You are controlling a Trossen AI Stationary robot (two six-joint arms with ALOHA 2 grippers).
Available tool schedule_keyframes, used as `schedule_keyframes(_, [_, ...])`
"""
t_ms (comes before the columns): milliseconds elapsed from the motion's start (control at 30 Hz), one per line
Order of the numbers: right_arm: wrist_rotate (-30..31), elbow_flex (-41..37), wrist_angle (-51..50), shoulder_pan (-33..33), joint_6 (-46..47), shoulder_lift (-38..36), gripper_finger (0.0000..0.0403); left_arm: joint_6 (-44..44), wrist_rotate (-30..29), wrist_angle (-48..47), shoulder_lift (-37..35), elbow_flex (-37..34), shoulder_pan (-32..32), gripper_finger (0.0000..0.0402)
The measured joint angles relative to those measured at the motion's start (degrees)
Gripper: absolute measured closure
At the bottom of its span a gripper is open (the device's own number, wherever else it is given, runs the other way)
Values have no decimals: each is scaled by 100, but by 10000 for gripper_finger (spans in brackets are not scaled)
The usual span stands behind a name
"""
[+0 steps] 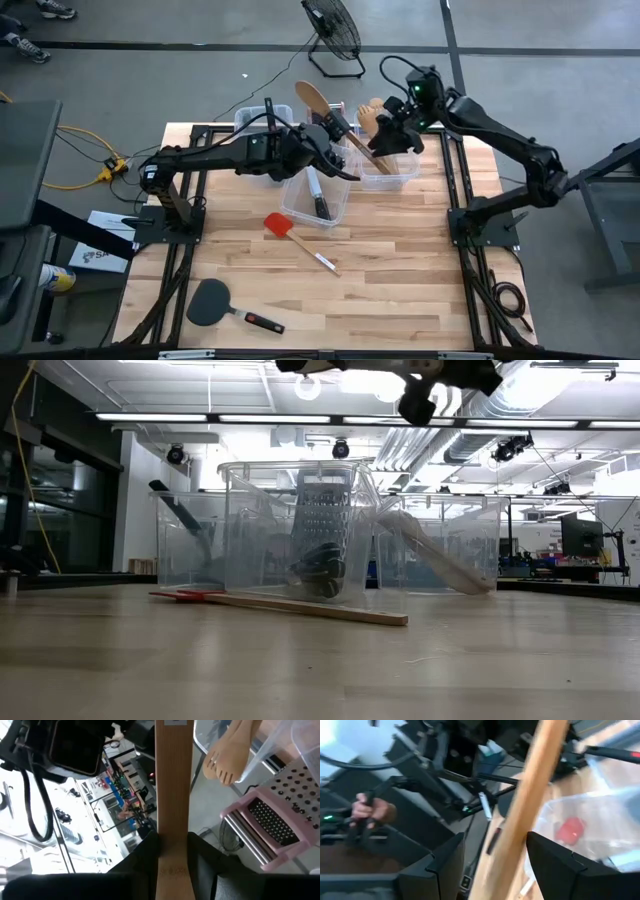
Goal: Pick & Place Kitchen Items
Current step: Put the brown serving spoon into the middle transparent bin
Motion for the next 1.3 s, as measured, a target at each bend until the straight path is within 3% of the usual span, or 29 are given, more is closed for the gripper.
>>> schedule_keyframes(133, [-499, 0, 318, 12, 127, 133, 198, 78, -13, 34, 1, 0, -3, 330])
schedule_keyframes(367, [-832, 2, 626, 185, 203, 428, 198, 109, -10, 34, 20, 0, -4, 330])
schedule_keyframes(800, [-881, -1, 787, 412, 124, 699, 200, 417, -147, 433, 283, 11, -2, 331])
schedule_keyframes(1000, [-1249, -7, 799, 238, 78, 712, 223, 389, -110, 502, 279, 11, -39, 331])
schedule_keyframes(1300, [-1288, -4, 764, 156, 83, 705, 274, 465, -137, 664, 281, 4, -42, 331])
